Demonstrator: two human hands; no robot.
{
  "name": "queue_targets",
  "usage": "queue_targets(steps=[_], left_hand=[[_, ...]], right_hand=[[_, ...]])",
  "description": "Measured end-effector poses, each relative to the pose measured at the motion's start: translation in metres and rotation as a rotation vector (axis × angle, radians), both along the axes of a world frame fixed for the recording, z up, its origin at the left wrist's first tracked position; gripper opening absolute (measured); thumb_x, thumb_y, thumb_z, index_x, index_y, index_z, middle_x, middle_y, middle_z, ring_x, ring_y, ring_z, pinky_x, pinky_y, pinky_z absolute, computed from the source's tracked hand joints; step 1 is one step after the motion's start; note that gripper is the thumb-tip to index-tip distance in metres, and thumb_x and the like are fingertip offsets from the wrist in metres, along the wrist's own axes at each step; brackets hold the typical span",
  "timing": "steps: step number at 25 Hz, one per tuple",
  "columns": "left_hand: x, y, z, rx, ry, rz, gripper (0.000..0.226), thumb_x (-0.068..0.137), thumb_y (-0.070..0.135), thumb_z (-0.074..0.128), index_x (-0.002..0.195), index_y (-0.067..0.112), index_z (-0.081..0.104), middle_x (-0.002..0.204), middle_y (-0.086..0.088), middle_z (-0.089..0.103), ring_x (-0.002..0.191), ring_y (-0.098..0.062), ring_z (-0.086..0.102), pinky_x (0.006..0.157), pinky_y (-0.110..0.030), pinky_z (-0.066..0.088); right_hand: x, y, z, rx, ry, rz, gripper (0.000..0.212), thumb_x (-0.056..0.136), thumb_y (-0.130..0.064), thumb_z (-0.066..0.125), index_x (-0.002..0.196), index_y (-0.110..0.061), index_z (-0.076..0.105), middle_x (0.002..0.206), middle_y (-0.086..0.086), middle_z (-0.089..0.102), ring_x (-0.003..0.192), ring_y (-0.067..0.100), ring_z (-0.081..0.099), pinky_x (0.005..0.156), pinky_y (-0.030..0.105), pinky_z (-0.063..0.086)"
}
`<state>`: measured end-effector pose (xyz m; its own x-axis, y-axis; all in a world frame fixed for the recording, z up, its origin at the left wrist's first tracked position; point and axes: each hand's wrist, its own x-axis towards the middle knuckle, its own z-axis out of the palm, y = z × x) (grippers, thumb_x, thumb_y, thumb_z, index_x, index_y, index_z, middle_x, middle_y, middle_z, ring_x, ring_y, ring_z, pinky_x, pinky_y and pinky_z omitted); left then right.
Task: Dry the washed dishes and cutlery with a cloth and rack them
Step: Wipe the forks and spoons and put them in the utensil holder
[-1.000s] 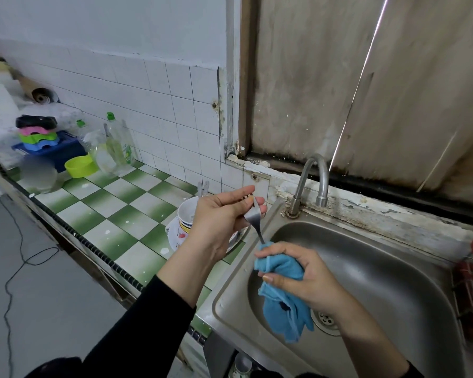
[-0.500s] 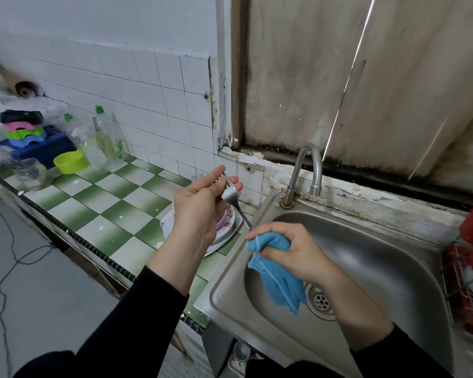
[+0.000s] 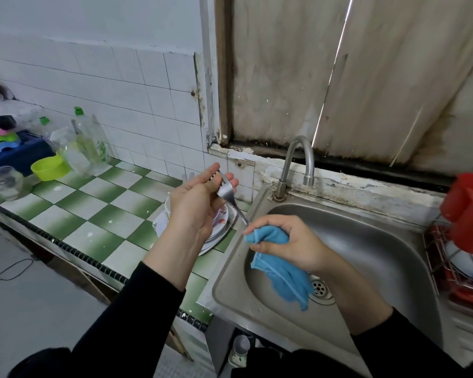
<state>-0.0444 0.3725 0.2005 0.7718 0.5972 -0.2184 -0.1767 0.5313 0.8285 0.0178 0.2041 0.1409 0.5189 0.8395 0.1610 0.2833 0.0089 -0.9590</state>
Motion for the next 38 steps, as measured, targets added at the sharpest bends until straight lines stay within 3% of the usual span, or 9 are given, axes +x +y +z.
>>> queue_targets(steps=[3, 6, 8, 15, 18, 23, 28, 33, 38], left_hand=[[-0.003, 0.005, 0.002, -0.05, -0.018, -0.011, 0.02, 0.095, -0.009, 0.046, 0.095, 0.002, 0.062, 0.073, -0.011, 0.072, 0.062, -0.018, 0.072, 0.07, -0.03, 0.059], [-0.007, 0.012, 0.003, -0.067, -0.035, -0.032, 0.019, 0.095, -0.009, 0.045, 0.094, 0.001, 0.061, 0.079, -0.015, 0.07, 0.062, -0.02, 0.071, 0.065, -0.029, 0.06], [-0.01, 0.013, 0.001, -0.056, -0.039, -0.069, 0.02, 0.095, -0.008, 0.045, 0.095, 0.004, 0.061, 0.073, -0.011, 0.072, 0.063, -0.019, 0.071, 0.064, -0.027, 0.06], [-0.011, 0.0, 0.007, 0.131, -0.056, -0.193, 0.024, 0.094, -0.005, 0.05, 0.098, 0.013, 0.065, 0.071, -0.003, 0.073, 0.069, -0.016, 0.073, 0.06, -0.023, 0.057], [0.002, -0.008, 0.014, 0.1, -0.062, -0.212, 0.024, 0.092, -0.009, 0.05, 0.098, 0.009, 0.065, 0.07, -0.007, 0.073, 0.067, -0.018, 0.073, 0.057, -0.023, 0.058], [0.039, -0.049, 0.004, 0.054, -0.056, -0.303, 0.026, 0.093, -0.01, 0.049, 0.109, 0.005, 0.062, 0.068, -0.008, 0.073, 0.066, -0.019, 0.073, 0.061, -0.027, 0.06], [0.085, -0.095, 0.003, 0.118, -0.114, -0.315, 0.026, 0.093, -0.007, 0.052, 0.104, 0.013, 0.065, 0.078, -0.01, 0.074, 0.07, -0.018, 0.073, 0.076, -0.033, 0.056], [0.124, -0.161, 0.011, 0.209, -0.122, -0.443, 0.038, 0.094, -0.01, 0.047, 0.121, 0.012, 0.06, 0.082, -0.009, 0.063, 0.061, -0.014, 0.063, 0.062, -0.019, 0.054], [0.161, -0.214, 0.026, 0.537, -0.151, -0.523, 0.035, 0.092, -0.008, 0.053, 0.12, 0.013, 0.056, 0.08, -0.003, 0.049, 0.059, -0.01, 0.046, 0.053, -0.013, 0.043]], right_hand=[[-0.012, 0.007, 0.007, 0.039, 0.022, -0.073, 0.038, 0.085, -0.049, 0.06, 0.095, -0.014, 0.07, 0.083, -0.012, 0.071, 0.075, 0.0, 0.063, 0.068, 0.013, 0.046], [-0.022, 0.004, 0.0, 0.0, -0.03, -0.134, 0.007, 0.089, -0.014, 0.067, 0.086, -0.017, 0.073, 0.082, -0.007, 0.071, 0.074, 0.005, 0.064, 0.067, 0.017, 0.049], [-0.027, 0.0, -0.003, -0.059, -0.078, -0.177, 0.022, 0.086, 0.0, 0.068, 0.084, -0.021, 0.074, 0.085, -0.003, 0.072, 0.077, 0.01, 0.066, 0.069, 0.021, 0.052], [-0.031, -0.001, 0.009, -0.134, -0.123, -0.246, 0.024, 0.088, -0.005, 0.068, 0.09, -0.028, 0.072, 0.09, -0.019, 0.07, 0.087, 0.001, 0.065, 0.074, 0.019, 0.053], [-0.028, -0.02, 0.006, -0.141, -0.116, -0.293, 0.03, 0.091, -0.005, 0.062, 0.095, -0.033, 0.071, 0.099, -0.005, 0.072, 0.095, 0.018, 0.068, 0.08, 0.035, 0.058], [-0.022, -0.08, -0.009, -0.06, 0.02, -0.397, 0.037, 0.093, 0.003, 0.055, 0.121, -0.021, 0.063, 0.109, 0.007, 0.072, 0.105, 0.023, 0.067, 0.075, 0.035, 0.057], [-0.011, -0.147, -0.027, -0.263, -0.242, -0.752, 0.05, 0.085, -0.012, 0.066, 0.119, -0.049, 0.059, 0.098, -0.003, 0.069, 0.084, 0.021, 0.065, 0.077, 0.045, 0.056], [0.005, -0.188, -0.003, -0.226, -0.332, -0.971, 0.038, 0.083, -0.018, 0.073, 0.11, -0.042, 0.06, 0.099, -0.021, 0.06, 0.086, -0.004, 0.058, 0.078, 0.018, 0.05], [0.025, -0.219, 0.025, -0.331, -0.699, -1.107, 0.044, 0.083, -0.017, 0.072, 0.125, -0.026, 0.06, 0.116, -0.007, 0.057, 0.096, 0.008, 0.054, 0.083, 0.029, 0.049]])
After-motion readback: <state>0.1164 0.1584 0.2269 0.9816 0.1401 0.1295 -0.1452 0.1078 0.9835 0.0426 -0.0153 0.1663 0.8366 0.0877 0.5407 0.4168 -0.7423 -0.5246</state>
